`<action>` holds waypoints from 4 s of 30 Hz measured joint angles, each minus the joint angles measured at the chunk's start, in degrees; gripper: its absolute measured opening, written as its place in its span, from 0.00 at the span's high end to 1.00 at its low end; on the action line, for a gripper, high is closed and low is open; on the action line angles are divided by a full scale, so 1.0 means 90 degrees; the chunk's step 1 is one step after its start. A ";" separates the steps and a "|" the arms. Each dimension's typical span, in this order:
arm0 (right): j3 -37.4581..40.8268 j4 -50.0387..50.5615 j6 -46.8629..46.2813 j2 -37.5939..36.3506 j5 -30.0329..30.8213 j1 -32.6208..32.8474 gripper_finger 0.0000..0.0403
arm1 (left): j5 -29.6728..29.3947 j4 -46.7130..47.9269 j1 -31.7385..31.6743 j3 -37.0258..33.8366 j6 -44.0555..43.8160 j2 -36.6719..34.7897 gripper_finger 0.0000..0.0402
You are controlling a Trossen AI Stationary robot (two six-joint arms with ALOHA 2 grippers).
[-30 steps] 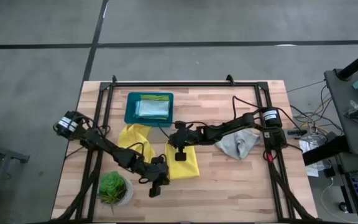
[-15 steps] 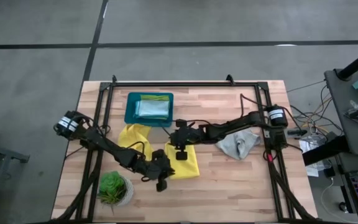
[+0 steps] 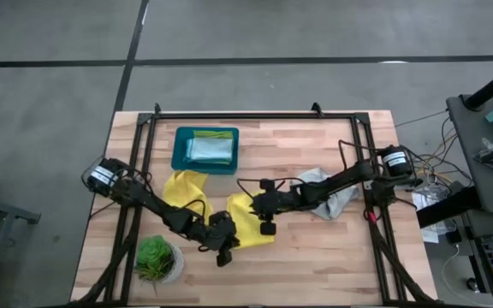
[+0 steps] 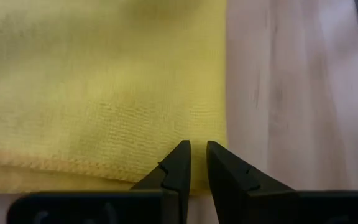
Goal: Fold microfiber towels
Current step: Fold the right yellow microfiber towel, then put the right yellow microfiber towel into the blue bin
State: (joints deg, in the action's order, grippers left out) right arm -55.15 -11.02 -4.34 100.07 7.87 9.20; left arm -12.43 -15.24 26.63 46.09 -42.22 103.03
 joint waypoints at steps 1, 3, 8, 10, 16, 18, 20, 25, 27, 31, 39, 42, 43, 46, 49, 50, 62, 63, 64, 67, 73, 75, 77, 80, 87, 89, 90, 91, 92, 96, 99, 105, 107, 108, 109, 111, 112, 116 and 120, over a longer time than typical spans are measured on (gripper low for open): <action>0.0130 -0.0197 -0.0061 0.0008 0.0087 0.0001 0.77 | 0.0093 -0.0012 0.0000 -0.0008 -0.0124 0.0020 0.91; 0.0374 -0.0505 -0.0173 0.0017 0.0337 -0.0010 0.77 | 0.0334 -0.0022 0.0000 -0.0030 -0.0274 0.0041 0.91; 0.0849 -0.1051 -0.0263 0.0022 0.0808 -0.0138 0.77 | 0.0486 -0.0037 -0.0002 -0.0034 -0.0316 0.0068 0.91; 0.0954 -0.1091 -0.0343 0.0022 0.0847 -0.0194 0.77 | 0.0533 -0.0008 -0.0005 -0.0042 -0.0238 0.0014 0.91; 0.1014 -0.1068 -0.0284 -0.0159 0.0914 -0.0106 0.77 | 0.0695 0.0295 -0.0028 0.0006 -0.0031 -0.0266 0.91; 0.1014 -0.1053 -0.0243 -0.0292 0.0926 -0.0017 0.77 | 0.0710 0.0454 -0.0061 0.0004 0.0058 -0.0416 0.91; 0.1037 -0.0999 -0.0222 -0.0454 0.0917 0.0095 0.77 | 0.0707 0.0600 -0.0115 0.0004 0.0141 -0.0551 0.91; 0.1200 -0.1008 0.0015 -0.0791 0.0560 0.0438 0.77 | 0.0644 0.0823 -0.0375 -0.0003 0.0747 -0.0935 0.91; 0.1256 -0.1045 0.0053 -0.0799 0.0111 0.0570 0.77 | 0.0421 0.0894 -0.0532 -0.0006 0.1055 -0.1002 0.91; 0.1361 -0.1311 0.0055 -0.0575 -0.0885 0.0822 0.77 | -0.0444 0.1181 -0.0903 -0.0052 0.1699 -0.1005 0.91; 0.1398 -0.1519 -0.0530 0.0011 -0.1631 0.1035 0.77 | -0.0833 0.1379 -0.1328 -0.0137 0.1746 -0.0671 0.91; 0.1400 -0.1540 -0.0687 0.0060 -0.1742 0.1033 0.77 | -0.0818 0.1714 -0.1325 -0.0135 0.1694 -0.0657 0.91; 0.1398 -0.1541 -0.0690 0.0023 -0.1752 0.1045 0.77 | -0.0818 0.1706 -0.1326 -0.0130 0.1684 -0.0662 0.91; 0.1398 -0.1558 -0.0688 -0.0109 -0.1743 0.1048 0.77 | -0.0815 0.1707 -0.1321 -0.0122 0.1683 -0.0788 0.91; 0.1398 -0.1529 -0.0622 -0.0328 -0.1695 0.1039 0.77 | -0.0594 0.1712 -0.1310 -0.0090 0.1679 -0.1017 0.91; 0.1398 -0.1449 -0.0571 -0.0427 -0.1629 0.1034 0.77 | -0.0480 0.1713 -0.1294 -0.0074 0.1679 -0.1106 0.91; 0.1456 -0.1808 0.0470 -0.0553 0.0245 0.0701 0.77 | -0.0324 0.0896 -0.0219 0.0044 0.1459 -0.1055 0.91; 0.1459 -0.1943 0.0514 -0.0509 0.0305 0.0631 0.77 | -0.0328 0.0855 -0.0138 0.0083 0.1356 -0.0953 0.91; 0.1458 -0.2128 0.0565 -0.0445 0.0309 0.0547 0.77 | -0.0326 0.0855 -0.0065 0.0101 0.1223 -0.0883 0.91; 0.1464 -0.2488 0.0462 -0.0248 0.0313 0.0283 0.77 | -0.0337 0.0806 0.0090 0.0154 0.0935 -0.0619 0.91; 0.1471 -0.2672 -0.0014 0.0060 0.0322 -0.0140 0.77 | -0.0160 0.0808 0.0202 0.0135 0.0574 -0.0197 0.91; 0.1473 -0.2655 -0.0120 0.0166 0.0320 -0.0246 0.77 | -0.0049 0.0800 0.0198 0.0136 0.0541 -0.0118 0.91; 0.1474 -0.2637 -0.0157 0.0277 0.0319 -0.0324 0.77 | 0.0000 0.0791 0.0197 0.0136 0.0543 -0.0110 0.91; 0.1483 -0.2625 -0.0157 0.0276 0.0320 -0.0345 0.77 | 0.0014 0.0831 0.0193 0.0135 0.0560 -0.0154 0.91; 0.1479 -0.2029 -0.0209 -0.0473 0.0302 -0.0300 0.77 | 0.0019 0.1350 0.0177 0.0130 0.0617 -0.0704 0.91; 0.1478 -0.1720 -0.0457 -0.0733 0.0294 -0.0253 0.77 | -0.0009 0.1396 0.0170 0.0125 0.0603 -0.0879 0.91; 0.1478 -0.1483 -0.0712 -0.0892 0.0273 -0.0244 0.77 | -0.0032 0.1432 0.0165 0.0125 0.0565 -0.0953 0.91; 0.1478 -0.1299 -0.1028 -0.1027 0.0240 -0.0234 0.77 | -0.0101 0.1424 0.0150 0.0123 0.0494 -0.0990 0.91; 0.1472 -0.1141 -0.1366 -0.1154 0.0147 -0.0236 0.77 | -0.0238 0.1420 0.0136 0.0118 0.0268 -0.1029 0.91; 0.1475 -0.0343 -0.2339 -0.1537 -0.0564 -0.0213 0.76 | -0.0680 0.1418 -0.0081 0.0050 -0.0852 -0.1074 0.89; 0.1476 -0.0105 -0.3002 -0.1622 -0.1031 -0.0061 0.71 | -0.0636 0.1478 -0.0210 -0.0006 -0.0989 -0.1066 0.85; 0.1476 0.0031 -0.3530 -0.1622 -0.1262 0.0154 0.58 | -0.0627 0.1479 -0.0690 -0.0037 -0.0996 -0.1076 0.65; 0.1478 0.0080 -0.3467 -0.1622 -0.1264 0.0164 0.55 | -0.0629 0.1470 -0.0889 -0.0030 -0.0996 -0.1076 0.57; 0.1478 0.0075 -0.3404 -0.1622 -0.1260 0.0164 0.53 | -0.0627 0.1476 -0.0995 -0.0036 -0.0998 -0.1076 0.53; 0.1478 0.0072 -0.3338 -0.1622 -0.1255 0.0162 0.52 | -0.0631 0.1508 -0.1116 -0.0042 -0.1066 -0.1072 0.49; 0.1478 0.0066 -0.3223 -0.1622 -0.1209 0.0160 0.49 | -0.0652 0.1838 -0.1335 -0.0031 -0.1284 -0.1069 0.45; 0.1478 0.0065 -0.3204 -0.1622 -0.1208 0.0160 0.49 | -0.0671 0.2057 -0.1417 -0.0019 -0.1327 -0.1066 0.43; 0.1478 0.0074 -0.3093 -0.1622 -0.1208 0.0160 0.47 | -0.0675 0.2494 -0.1549 0.0043 -0.1306 -0.1059 0.42; 0.1478 0.0080 -0.3067 -0.1622 -0.1208 0.0157 0.47 | -0.0533 0.2607 -0.1562 0.0305 -0.0974 -0.1213 0.41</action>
State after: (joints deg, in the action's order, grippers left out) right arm -41.85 -10.31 -31.94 85.47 -3.01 10.61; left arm -17.22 8.23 12.58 48.84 -50.98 92.11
